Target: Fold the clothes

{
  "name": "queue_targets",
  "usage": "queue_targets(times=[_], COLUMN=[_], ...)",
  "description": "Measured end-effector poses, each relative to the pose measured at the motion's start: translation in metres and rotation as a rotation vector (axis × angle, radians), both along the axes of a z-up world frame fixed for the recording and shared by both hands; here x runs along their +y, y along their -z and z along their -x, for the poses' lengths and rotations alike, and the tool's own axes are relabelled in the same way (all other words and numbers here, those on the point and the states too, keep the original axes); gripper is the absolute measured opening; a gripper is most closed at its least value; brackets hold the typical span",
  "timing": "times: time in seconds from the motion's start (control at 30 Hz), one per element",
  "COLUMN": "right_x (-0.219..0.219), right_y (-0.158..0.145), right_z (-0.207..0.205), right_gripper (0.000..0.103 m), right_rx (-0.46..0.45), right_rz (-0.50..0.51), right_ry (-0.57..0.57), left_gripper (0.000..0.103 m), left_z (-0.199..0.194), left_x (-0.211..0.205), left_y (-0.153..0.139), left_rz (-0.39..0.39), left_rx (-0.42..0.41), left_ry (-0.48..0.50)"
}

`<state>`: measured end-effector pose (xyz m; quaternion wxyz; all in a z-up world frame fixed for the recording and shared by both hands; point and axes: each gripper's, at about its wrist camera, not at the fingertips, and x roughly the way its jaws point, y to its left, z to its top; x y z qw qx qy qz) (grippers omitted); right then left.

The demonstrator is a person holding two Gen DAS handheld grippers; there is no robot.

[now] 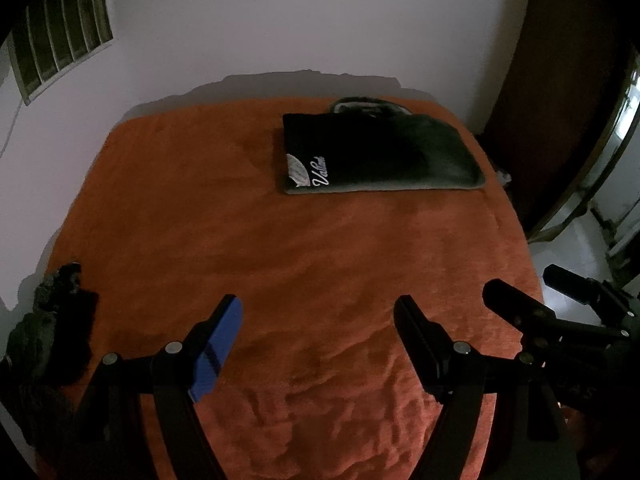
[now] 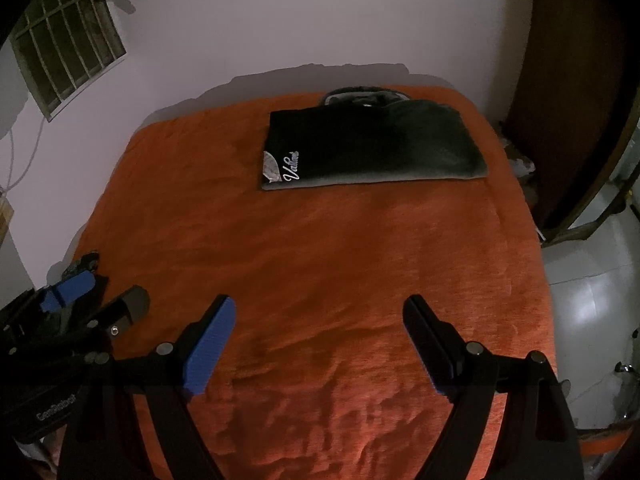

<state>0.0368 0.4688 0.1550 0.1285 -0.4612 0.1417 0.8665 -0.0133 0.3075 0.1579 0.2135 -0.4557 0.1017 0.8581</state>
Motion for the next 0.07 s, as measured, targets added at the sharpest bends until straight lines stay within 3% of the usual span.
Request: queue_targets(times=[0.07], right_x=[-0.0001], right_y=[0.0012], right_z=[0.0011], right_gripper=[0.085], right_rx=[-0.002], right_rz=[0.005], right_ry=[-0.003], left_gripper=[0.079], left_z=[0.0008], left_x=[-0.0009], left_y=[0.0014], left_rz=[0.000], left_rx=[-0.005], left_ry=[-0.001])
